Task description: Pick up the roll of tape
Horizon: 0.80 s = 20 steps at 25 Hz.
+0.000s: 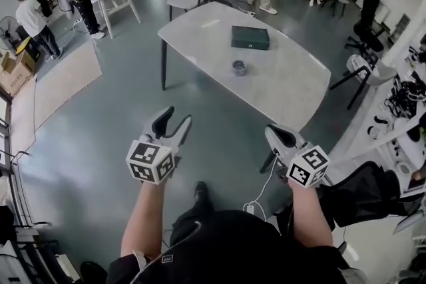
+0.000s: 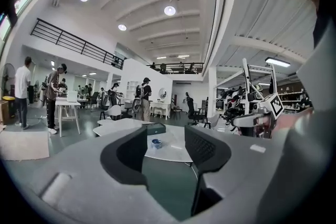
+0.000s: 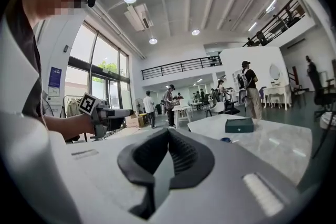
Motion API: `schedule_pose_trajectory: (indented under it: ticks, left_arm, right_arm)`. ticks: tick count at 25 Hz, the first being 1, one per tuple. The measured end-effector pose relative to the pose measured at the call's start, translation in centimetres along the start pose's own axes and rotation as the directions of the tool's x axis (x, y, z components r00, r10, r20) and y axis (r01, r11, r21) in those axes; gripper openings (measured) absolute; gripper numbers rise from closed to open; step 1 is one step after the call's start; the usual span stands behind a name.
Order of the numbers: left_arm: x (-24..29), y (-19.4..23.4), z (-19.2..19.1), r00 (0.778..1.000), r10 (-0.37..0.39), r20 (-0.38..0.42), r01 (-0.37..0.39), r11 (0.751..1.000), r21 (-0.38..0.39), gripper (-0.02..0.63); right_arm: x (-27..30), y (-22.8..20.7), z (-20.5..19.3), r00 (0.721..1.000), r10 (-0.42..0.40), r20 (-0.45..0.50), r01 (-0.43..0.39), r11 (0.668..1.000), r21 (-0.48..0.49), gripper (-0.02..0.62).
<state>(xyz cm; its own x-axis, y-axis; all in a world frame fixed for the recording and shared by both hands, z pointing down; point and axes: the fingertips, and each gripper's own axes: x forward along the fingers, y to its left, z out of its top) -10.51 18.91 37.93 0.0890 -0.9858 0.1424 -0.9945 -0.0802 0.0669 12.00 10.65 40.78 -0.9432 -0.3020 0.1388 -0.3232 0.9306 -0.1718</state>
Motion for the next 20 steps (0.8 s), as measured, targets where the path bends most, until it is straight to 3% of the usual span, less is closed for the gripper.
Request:
schedule_pose_trajectory:
  ticks: [12, 20]
  left_arm:
    - [7.2, 14.6, 2.0, 0.996, -0.090, -0.014, 0.091, 0.995, 0.029, 0.216]
    - [9.4, 18.1, 1.7, 0.996, -0.086, -0.030, 0.086, 0.996, 0.002, 0.216]
  right_arm:
    - [15.3, -2.9, 2.7, 0.998, -0.057, -0.021, 0.057, 0.998, 0.004, 0.003]
    - [19.3, -5.3, 4.5, 0.998, -0.059, -0.027, 0.059, 0.998, -0.011, 0.003]
